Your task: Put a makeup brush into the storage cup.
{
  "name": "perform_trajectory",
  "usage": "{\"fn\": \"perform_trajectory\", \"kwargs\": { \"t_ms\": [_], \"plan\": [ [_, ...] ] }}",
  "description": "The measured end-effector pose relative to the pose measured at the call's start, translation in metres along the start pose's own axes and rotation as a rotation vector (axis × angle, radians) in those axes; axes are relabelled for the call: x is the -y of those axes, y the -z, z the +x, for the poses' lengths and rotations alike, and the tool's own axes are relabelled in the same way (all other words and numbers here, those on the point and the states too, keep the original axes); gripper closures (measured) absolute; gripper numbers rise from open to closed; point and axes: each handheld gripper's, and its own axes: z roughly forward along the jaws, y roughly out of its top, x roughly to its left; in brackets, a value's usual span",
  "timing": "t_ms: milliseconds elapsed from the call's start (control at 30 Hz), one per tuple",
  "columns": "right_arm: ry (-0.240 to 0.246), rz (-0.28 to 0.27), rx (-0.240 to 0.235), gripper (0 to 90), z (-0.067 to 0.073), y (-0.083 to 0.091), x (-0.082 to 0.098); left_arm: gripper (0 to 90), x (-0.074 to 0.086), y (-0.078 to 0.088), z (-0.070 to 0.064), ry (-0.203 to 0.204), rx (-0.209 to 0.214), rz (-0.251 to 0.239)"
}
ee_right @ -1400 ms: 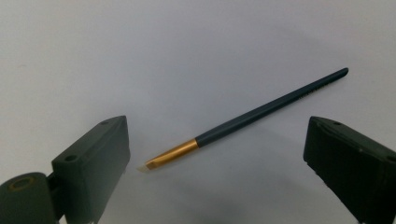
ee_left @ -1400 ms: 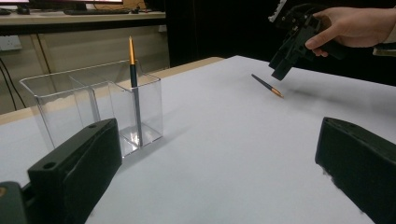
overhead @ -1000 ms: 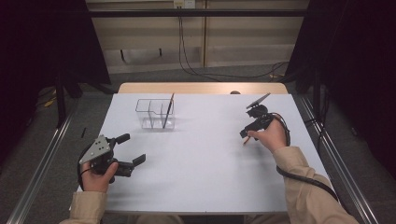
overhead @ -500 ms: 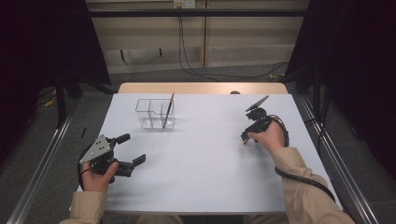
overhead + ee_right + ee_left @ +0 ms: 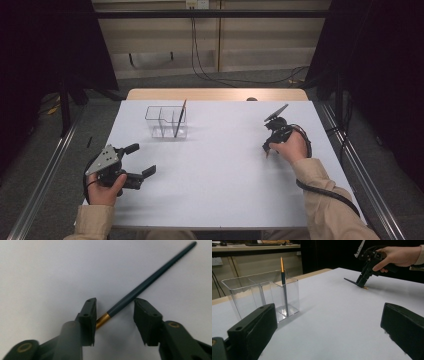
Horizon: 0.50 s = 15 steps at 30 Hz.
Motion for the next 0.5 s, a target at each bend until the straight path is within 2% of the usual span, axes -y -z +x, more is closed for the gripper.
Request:
{"fn": "perform_trajectory", "kwargs": {
  "t_ms": [67,133,233,300,500],
  "plan": [
    [0.012,0.011,0.0,59.3,-0.0004,0.0009,0.0005,0.7,0.0001,-0.0003,-0.0002,0.001,0.0,0.001],
    [0.026,0.025,-0.001,68.1,0.0003,0.0019,0.0005,0.7,0.0,-0.0005,-0.0005,0.001,-0.003,0.002],
    [0.032,0.038,-0.009,74.9,0.0001,0.003,0.001,0.7,-0.0003,-0.0005,-0.0007,-0.001,-0.002,0.003],
    [0.039,0.049,-0.013,83.2,-0.0003,0.0034,0.0015,0.7,-0.0003,-0.0005,-0.0007,-0.001,-0.002,0.002],
    [0.055,0.076,-0.037,83.4,0.0,0.0048,0.0029,0.7,-0.0004,-0.0005,-0.0008,-0.003,-0.002,0.003]
  ]
}}
